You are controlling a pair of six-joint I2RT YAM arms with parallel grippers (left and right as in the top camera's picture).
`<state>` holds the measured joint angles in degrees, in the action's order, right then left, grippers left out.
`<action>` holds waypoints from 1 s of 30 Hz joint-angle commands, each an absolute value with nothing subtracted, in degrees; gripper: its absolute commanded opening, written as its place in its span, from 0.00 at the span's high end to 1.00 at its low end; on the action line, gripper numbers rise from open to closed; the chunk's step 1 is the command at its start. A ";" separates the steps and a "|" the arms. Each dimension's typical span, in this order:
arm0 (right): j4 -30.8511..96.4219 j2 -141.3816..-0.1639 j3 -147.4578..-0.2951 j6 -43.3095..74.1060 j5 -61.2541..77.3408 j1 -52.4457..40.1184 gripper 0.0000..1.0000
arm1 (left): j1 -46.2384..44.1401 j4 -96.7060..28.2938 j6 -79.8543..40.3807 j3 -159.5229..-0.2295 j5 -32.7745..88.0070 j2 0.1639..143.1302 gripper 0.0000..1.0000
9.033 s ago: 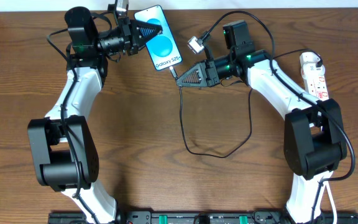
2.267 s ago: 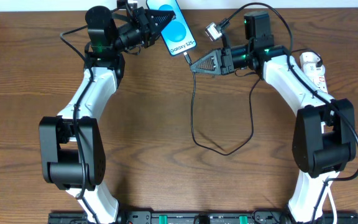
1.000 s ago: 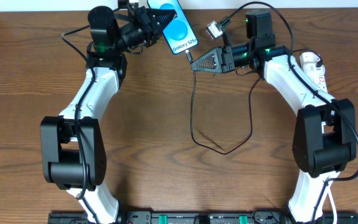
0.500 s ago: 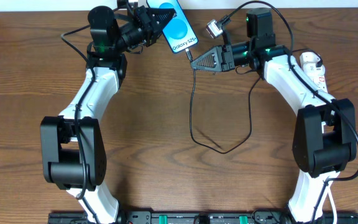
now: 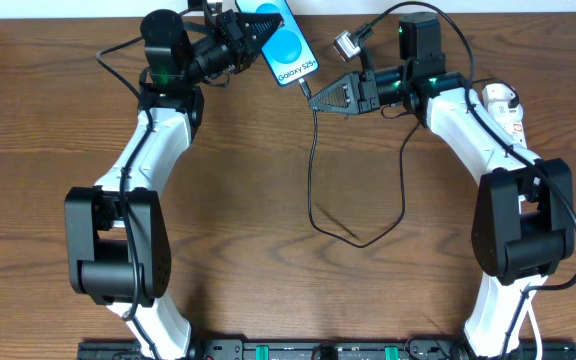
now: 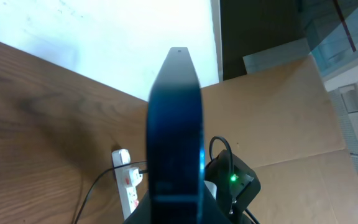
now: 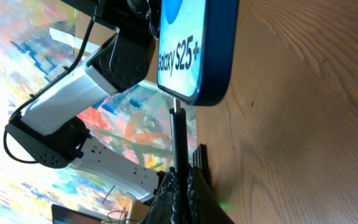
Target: Plug charger to phone and switch on socket
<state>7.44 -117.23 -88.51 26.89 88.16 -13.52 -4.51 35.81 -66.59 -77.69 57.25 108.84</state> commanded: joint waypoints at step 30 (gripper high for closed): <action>4.86 -115.31 -89.17 29.74 89.34 -14.79 0.99 | -3.42 36.01 -66.28 -78.83 57.10 107.46 0.93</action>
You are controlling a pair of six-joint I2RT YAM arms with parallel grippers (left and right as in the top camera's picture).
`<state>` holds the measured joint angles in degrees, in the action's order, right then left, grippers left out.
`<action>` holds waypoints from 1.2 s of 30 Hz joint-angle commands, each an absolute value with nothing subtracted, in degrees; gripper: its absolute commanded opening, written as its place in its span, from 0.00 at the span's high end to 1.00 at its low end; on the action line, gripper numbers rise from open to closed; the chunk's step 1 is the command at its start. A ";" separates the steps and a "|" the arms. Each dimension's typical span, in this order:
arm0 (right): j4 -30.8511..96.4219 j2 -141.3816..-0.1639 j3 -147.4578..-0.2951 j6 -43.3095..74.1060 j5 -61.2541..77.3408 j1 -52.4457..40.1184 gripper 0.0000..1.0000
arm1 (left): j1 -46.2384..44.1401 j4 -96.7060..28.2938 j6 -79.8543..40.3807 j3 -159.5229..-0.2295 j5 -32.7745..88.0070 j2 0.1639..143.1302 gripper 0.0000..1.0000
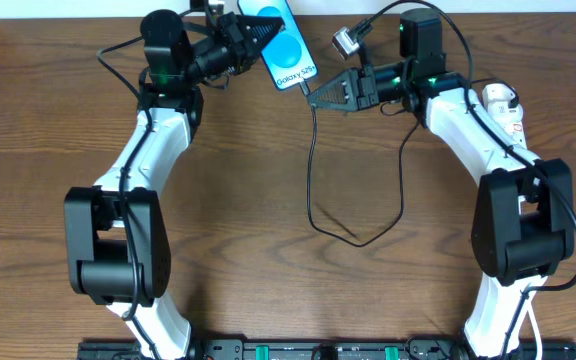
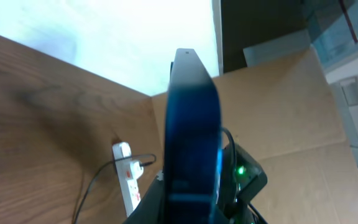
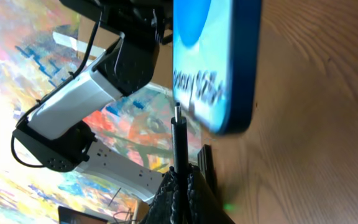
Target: Plug charger to phone and switch on socket
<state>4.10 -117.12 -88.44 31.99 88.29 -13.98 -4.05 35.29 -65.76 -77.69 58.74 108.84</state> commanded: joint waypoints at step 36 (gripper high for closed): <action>4.99 -115.31 -89.17 29.52 88.64 -13.80 0.99 | -3.40 36.03 -71.05 -78.83 59.53 107.46 0.93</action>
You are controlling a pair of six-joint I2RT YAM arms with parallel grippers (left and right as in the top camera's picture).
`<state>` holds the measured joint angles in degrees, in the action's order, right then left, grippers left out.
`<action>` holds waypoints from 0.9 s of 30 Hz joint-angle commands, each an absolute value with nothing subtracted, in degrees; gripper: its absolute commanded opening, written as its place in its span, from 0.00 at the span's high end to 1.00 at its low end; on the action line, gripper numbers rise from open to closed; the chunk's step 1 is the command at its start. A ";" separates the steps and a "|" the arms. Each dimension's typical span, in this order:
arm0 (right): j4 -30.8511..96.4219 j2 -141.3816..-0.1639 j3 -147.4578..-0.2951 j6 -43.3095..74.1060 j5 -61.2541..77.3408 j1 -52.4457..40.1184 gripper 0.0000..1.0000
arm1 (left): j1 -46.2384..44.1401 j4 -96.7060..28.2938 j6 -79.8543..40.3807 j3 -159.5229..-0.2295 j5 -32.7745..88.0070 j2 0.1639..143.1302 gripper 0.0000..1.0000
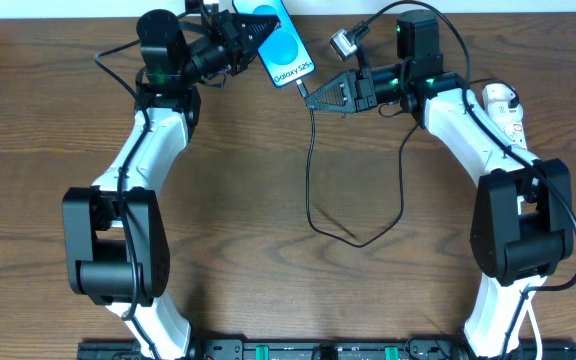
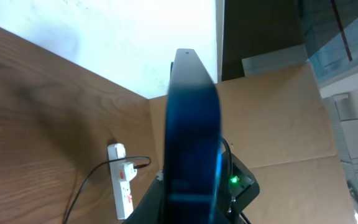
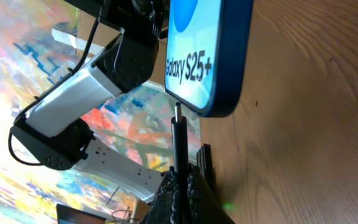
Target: Plug charger to phone and switch on socket
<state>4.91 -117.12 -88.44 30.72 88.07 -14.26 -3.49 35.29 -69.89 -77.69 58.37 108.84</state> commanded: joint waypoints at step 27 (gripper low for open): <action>4.93 -115.31 -89.17 29.54 88.16 -13.80 0.99 | -3.73 36.01 -69.65 -78.83 62.19 107.46 0.93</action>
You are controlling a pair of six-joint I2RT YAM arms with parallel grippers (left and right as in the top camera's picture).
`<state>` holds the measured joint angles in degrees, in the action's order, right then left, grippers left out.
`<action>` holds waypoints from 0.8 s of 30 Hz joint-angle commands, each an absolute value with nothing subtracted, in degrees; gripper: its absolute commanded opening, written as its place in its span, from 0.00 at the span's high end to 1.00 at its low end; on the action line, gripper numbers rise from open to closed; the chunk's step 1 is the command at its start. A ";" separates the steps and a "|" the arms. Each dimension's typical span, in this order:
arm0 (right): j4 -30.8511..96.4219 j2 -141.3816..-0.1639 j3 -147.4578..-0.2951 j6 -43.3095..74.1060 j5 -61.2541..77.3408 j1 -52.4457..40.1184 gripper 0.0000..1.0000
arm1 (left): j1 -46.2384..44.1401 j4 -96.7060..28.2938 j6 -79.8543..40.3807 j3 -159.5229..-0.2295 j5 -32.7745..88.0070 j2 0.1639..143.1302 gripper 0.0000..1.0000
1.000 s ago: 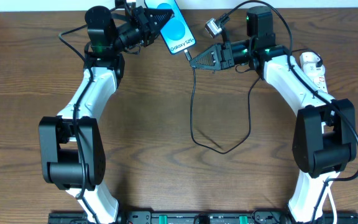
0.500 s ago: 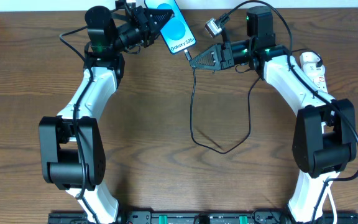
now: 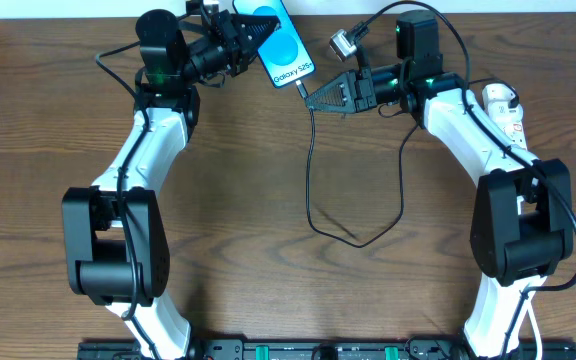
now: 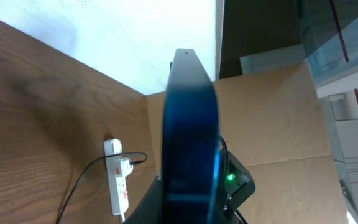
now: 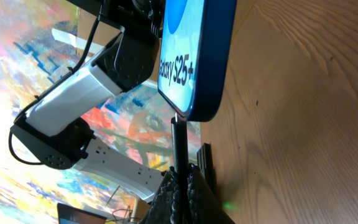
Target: Plug charger to phone and switch on socket
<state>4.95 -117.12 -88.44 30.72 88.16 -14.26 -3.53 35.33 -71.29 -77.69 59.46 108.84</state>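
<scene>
A blue phone [image 3: 286, 55] showing "Galaxy S25+" is held off the table at the back, my left gripper [image 3: 251, 30] shut on its upper part. In the left wrist view the phone [image 4: 188, 137] appears edge-on between the fingers. My right gripper [image 3: 310, 98] is shut on the black charger plug [image 5: 179, 146], whose tip meets the phone's [image 5: 197, 56] bottom edge. The black cable [image 3: 313, 180] loops over the table. The white socket strip [image 3: 508, 112] lies at the far right, also seen from the left wrist as the strip [image 4: 117, 180].
A silver connector [image 3: 344, 42] on another cable hangs near the right arm. The table's back edge runs right behind the phone. A cardboard sheet [image 4: 278, 118] stands beyond the table.
The plug tip was a little short of the phone's bottom edge; now it touches that edge. Both grippers keep their hold and have barely shifted.
First the plug stood against the phone's bottom edge. Then the phone was tilted away and the plug tip stood free beside it. After that the tip pointed at the edge with a small gap, and now it meets the edge again.
</scene>
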 commanded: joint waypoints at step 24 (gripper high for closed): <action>4.93 -115.31 -89.17 29.56 87.74 -13.96 0.99 | -4.86 36.05 -69.06 -78.83 59.48 107.46 0.93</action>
<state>4.95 -117.12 -88.44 30.72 88.09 -14.26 -3.97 35.35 -70.24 -77.69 58.54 108.84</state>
